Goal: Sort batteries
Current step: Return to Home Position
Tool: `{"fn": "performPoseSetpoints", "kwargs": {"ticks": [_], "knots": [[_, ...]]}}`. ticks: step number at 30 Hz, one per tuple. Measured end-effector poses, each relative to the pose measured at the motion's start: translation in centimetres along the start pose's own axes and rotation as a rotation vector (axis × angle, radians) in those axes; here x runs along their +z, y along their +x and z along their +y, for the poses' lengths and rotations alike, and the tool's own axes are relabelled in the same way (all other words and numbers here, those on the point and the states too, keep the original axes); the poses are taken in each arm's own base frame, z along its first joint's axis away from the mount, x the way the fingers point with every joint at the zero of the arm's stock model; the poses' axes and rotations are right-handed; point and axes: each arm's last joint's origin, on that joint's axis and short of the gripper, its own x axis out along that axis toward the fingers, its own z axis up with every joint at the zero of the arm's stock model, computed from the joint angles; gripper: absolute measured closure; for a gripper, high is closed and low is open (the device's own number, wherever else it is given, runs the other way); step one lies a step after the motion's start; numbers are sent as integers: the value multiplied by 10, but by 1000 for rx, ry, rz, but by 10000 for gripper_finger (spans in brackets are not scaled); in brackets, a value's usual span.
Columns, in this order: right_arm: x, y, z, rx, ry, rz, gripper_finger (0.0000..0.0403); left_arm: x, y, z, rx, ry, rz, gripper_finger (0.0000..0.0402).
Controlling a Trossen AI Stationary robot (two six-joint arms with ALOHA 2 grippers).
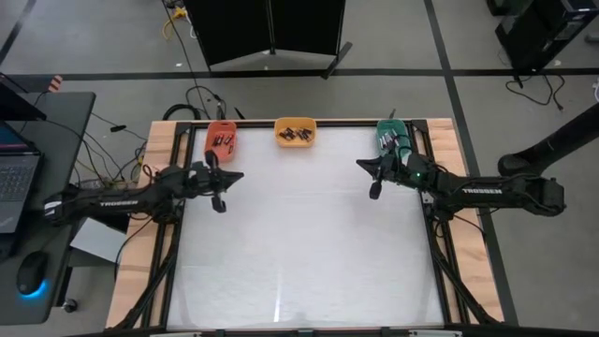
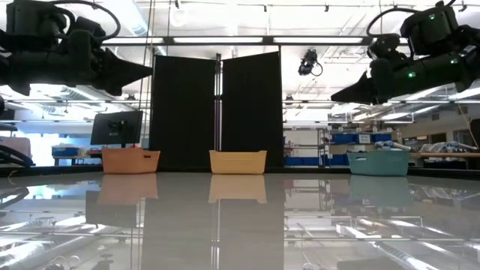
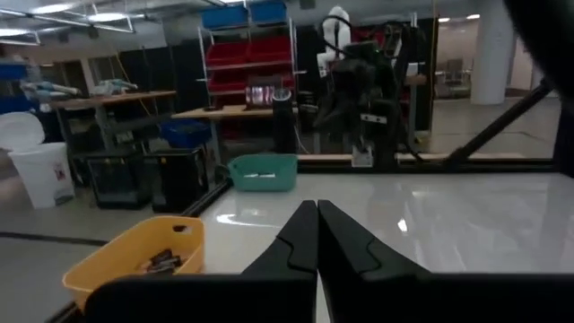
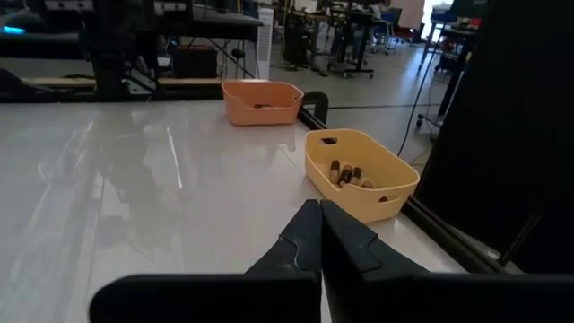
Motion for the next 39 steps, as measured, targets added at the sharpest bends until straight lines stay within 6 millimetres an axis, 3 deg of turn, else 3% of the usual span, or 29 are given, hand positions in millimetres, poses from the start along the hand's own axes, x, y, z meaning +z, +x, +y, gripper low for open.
{"fn": "performPoseSetpoints", "kwargs": {"ticks": [14,19,39], "knots": [[0,-4,0,5,-29,12,396,-1,-34,2,122,-40,42,394],[3,-7,0,5,-28,-3,396,-7,-34,0,112,-52,110,394],[12,-16,0,63,-41,-88,396,-8,-33,-1,60,-120,116,386]]}}
